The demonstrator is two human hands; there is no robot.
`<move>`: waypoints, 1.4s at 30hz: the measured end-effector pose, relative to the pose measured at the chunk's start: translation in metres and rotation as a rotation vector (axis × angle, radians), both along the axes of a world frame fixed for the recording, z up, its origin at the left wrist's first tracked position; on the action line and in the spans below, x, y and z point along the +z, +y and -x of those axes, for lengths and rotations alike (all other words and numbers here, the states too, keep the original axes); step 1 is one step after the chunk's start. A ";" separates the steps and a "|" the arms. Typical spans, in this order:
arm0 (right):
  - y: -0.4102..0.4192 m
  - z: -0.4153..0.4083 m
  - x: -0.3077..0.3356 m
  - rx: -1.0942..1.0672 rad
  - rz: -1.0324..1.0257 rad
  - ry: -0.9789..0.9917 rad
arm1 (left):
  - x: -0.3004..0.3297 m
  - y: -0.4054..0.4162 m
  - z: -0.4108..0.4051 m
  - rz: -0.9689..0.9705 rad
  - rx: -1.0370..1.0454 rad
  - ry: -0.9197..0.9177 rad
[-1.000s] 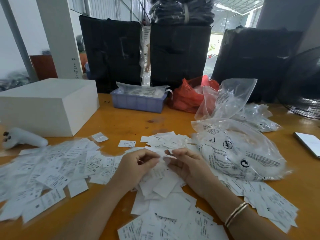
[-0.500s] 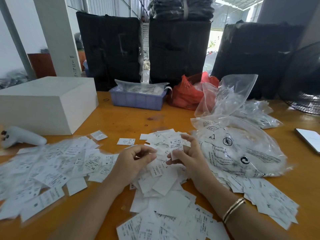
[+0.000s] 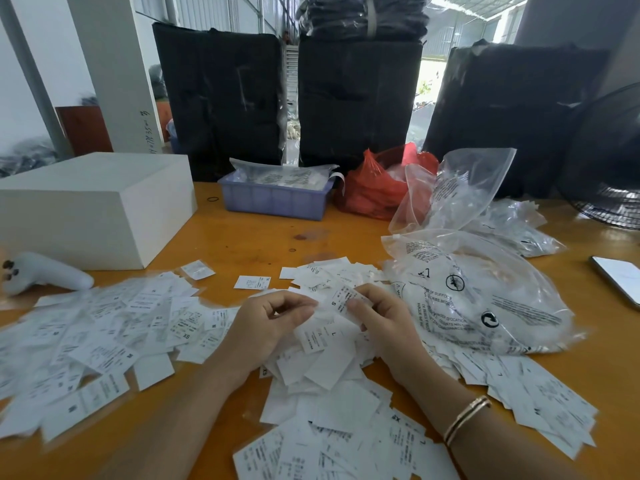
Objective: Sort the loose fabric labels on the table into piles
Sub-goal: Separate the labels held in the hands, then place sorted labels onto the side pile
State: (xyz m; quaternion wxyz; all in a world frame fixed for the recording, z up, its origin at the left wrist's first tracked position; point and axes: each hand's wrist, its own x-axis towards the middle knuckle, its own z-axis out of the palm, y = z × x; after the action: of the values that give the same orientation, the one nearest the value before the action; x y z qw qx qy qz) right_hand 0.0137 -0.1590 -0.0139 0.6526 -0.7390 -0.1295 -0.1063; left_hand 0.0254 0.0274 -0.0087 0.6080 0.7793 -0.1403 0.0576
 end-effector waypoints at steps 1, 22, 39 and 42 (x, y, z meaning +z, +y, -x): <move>0.000 0.000 0.000 -0.016 0.006 -0.015 | 0.000 0.000 0.000 -0.003 0.003 0.003; 0.007 0.001 -0.003 -0.091 0.523 -0.225 | -0.004 -0.001 -0.001 -0.055 -0.036 0.024; 0.006 0.004 0.001 -0.067 0.161 -0.044 | 0.001 -0.001 0.000 0.119 0.102 0.117; 0.004 0.003 0.002 -0.114 0.096 -0.044 | 0.002 -0.001 0.000 0.108 0.094 0.113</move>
State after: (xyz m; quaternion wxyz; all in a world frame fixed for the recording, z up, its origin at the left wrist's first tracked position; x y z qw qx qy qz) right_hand 0.0109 -0.1547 -0.0121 0.6062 -0.7731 -0.1063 -0.1531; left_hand 0.0249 0.0264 -0.0070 0.6528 0.7531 -0.0656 0.0494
